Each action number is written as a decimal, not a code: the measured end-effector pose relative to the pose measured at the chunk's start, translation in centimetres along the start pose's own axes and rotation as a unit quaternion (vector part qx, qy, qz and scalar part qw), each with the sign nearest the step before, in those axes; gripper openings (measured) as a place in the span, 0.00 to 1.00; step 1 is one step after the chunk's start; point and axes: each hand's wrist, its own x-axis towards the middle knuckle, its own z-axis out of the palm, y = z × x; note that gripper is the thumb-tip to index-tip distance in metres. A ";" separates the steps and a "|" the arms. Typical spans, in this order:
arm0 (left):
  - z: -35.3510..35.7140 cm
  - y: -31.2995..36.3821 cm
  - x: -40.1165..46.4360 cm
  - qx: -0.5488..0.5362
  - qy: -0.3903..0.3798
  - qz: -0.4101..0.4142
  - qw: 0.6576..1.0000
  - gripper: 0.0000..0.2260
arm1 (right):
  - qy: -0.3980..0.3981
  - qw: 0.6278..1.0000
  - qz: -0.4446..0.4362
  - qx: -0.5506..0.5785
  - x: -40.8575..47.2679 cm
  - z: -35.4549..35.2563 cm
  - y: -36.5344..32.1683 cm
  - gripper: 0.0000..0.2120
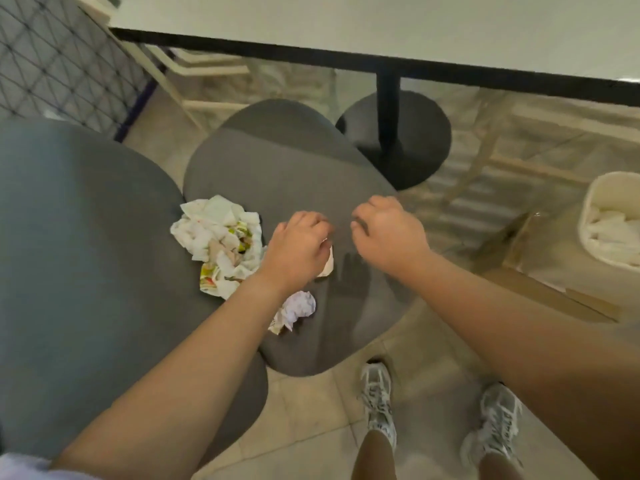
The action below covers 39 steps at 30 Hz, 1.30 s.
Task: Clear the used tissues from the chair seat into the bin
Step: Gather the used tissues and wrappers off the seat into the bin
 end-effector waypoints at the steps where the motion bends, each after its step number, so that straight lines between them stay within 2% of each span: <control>1: 0.4 -1.2 -0.8 -0.009 0.002 -0.012 1.000 0.12 | -0.012 1.000 -0.004 -0.002 0.2 0.9 -0.9 0.13; 4: 2.2 -4.1 -2.7 -0.038 0.002 -0.057 0.998 0.14 | -0.058 0.998 -0.011 -0.017 0.5 3.6 -3.0 0.13; 10: 6.9 -6.3 -4.7 -0.079 -0.074 -0.174 0.979 0.22 | -0.155 0.986 -0.014 -0.057 0.0 8.2 -4.2 0.16; 14: 8.4 -8.0 -4.4 -0.084 -0.086 -0.179 0.977 0.27 | -0.192 0.980 -0.014 -0.052 0.3 10.3 -4.5 0.15; 19: 9.8 -9.0 -2.8 -0.126 -0.067 -0.166 0.976 0.32 | -0.229 0.970 -0.006 -0.077 1.2 12.7 -4.6 0.27; 23: 10.6 -9.0 -1.5 -0.177 -0.027 -0.161 0.971 0.27 | -0.245 0.965 0.010 -0.091 2.2 14.3 -4.2 0.27; 28: 10.9 -8.8 -0.4 -0.002 0.022 -0.098 0.995 0.20 | -0.206 0.969 0.014 -0.136 2.7 14.8 -2.4 0.19; 32: 11.2 -8.7 -0.1 0.026 0.037 -0.102 0.994 0.20 | -0.190 0.970 0.036 -0.146 3.0 13.7 -1.1 0.19; 37: 11.6 -9.4 0.4 -0.090 -0.044 -0.154 0.983 0.14 | -0.192 0.972 0.068 -0.116 2.8 12.6 -0.1 0.20; 39: 12.0 -9.8 0.5 -0.123 -0.042 -0.160 0.979 0.09 | -0.196 0.972 0.074 -0.103 2.8 12.3 0.1 0.21</control>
